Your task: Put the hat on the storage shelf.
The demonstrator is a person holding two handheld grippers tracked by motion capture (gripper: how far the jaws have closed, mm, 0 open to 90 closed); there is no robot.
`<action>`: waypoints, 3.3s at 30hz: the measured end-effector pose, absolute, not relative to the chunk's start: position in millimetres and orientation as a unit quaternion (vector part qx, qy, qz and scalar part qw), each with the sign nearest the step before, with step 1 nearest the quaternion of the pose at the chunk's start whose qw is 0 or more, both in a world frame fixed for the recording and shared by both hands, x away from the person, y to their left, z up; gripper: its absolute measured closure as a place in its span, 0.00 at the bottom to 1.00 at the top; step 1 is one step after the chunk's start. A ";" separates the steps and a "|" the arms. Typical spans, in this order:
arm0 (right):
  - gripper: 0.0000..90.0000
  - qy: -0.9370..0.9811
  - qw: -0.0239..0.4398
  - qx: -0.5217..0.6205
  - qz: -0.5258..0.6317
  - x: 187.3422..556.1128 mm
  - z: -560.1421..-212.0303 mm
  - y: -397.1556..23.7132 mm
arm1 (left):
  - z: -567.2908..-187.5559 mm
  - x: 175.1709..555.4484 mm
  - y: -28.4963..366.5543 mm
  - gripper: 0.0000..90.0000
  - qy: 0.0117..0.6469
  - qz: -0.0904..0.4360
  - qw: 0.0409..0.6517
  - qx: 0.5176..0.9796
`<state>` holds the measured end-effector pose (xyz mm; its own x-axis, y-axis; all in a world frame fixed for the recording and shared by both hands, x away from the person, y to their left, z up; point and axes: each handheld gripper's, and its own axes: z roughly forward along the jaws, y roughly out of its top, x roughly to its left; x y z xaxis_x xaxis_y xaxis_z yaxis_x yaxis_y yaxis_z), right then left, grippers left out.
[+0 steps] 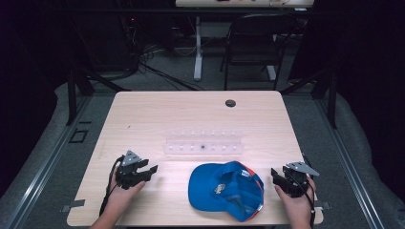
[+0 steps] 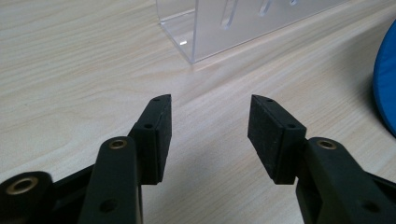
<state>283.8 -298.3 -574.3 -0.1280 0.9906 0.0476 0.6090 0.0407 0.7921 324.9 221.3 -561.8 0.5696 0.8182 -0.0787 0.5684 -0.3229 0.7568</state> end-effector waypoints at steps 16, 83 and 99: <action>0.63 0.662 0.194 0.630 0.357 276.3 -556.5 -297.6 | -559.3 326.4 219.1 0.54 0.431 0.150 0.393 0.798; 0.79 0.725 -0.116 0.555 0.390 265.9 -526.0 -268.8 | -560.2 324.0 215.7 0.54 0.423 0.158 0.375 0.810; 0.85 0.717 -0.128 0.569 0.382 267.9 -520.7 -267.6 | -560.2 323.8 215.6 0.54 0.424 0.162 0.376 0.808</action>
